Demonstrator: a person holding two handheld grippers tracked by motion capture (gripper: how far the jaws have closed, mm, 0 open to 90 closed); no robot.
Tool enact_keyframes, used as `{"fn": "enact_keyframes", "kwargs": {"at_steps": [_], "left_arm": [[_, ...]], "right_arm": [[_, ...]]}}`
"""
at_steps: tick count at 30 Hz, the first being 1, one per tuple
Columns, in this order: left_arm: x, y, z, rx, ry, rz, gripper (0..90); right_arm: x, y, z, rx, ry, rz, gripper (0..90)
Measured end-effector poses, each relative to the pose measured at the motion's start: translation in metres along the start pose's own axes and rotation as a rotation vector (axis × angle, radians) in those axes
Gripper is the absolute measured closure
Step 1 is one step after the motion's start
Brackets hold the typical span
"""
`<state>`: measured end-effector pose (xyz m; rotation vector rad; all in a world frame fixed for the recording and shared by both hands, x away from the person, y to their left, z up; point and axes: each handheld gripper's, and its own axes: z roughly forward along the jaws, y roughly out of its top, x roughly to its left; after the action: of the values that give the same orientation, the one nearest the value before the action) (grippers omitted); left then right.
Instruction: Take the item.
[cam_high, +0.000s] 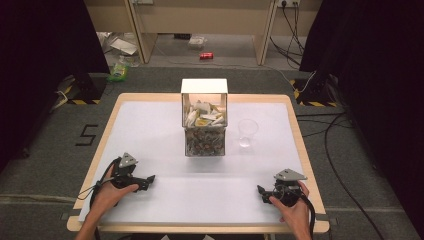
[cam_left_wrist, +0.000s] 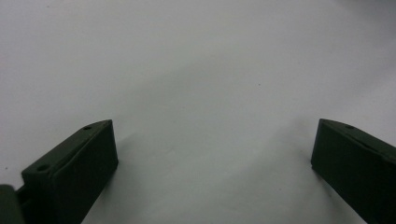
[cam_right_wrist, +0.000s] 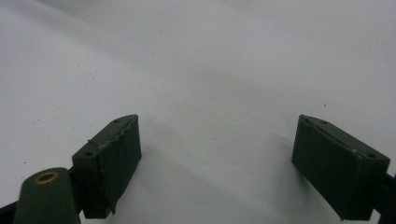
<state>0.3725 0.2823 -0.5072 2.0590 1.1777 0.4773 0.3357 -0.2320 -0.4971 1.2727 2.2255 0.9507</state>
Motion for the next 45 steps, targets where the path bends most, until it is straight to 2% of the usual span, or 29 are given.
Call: {"fn": "enact_keyframes", "kwargs": {"at_steps": [6, 10, 11, 12, 15, 21, 27, 30, 36, 45], "left_arm": [[0.000, 0.000, 0.000, 0.000, 0.000, 0.000, 0.0], [0.000, 0.000, 0.000, 0.000, 0.000, 0.000, 0.0], [0.000, 0.000, 0.000, 0.000, 0.000, 0.000, 0.0], [0.000, 0.000, 0.000, 0.000, 0.000, 0.000, 0.0], [0.000, 0.000, 0.000, 0.000, 0.000, 0.000, 0.0], [0.000, 0.000, 0.000, 0.000, -0.001, 0.000, 0.0], [0.000, 0.000, 0.000, 0.000, 0.000, 0.000, 0.0], [0.000, 0.000, 0.000, 0.000, -0.002, 0.000, 0.0], [0.000, 0.000, 0.000, 0.001, -0.001, 0.001, 0.0], [0.000, 0.000, 0.000, 0.000, 0.000, -0.002, 0.0]], "right_arm": [[0.000, 0.000, -0.001, -0.006, 0.004, 0.001, 18.4], [0.002, 0.003, -0.003, -0.047, 0.016, 0.007, 18.4], [0.003, 0.006, -0.006, -0.076, 0.014, 0.008, 18.3], [0.003, 0.006, -0.006, -0.076, 0.014, 0.008, 18.3], [0.006, 0.012, -0.010, -0.133, 0.023, 0.007, 16.5], [0.011, 0.022, -0.013, -0.171, 0.032, -0.016, 15.8], [0.013, 0.043, -0.023, -0.239, 0.025, -0.032, 18.0], [0.013, 0.059, -0.030, -0.275, 0.014, -0.037, 21.1], [0.014, 0.077, -0.035, -0.308, 0.011, -0.053, 25.2], [0.027, 0.108, -0.045, -0.361, 0.029, -0.106, 32.9]]}}
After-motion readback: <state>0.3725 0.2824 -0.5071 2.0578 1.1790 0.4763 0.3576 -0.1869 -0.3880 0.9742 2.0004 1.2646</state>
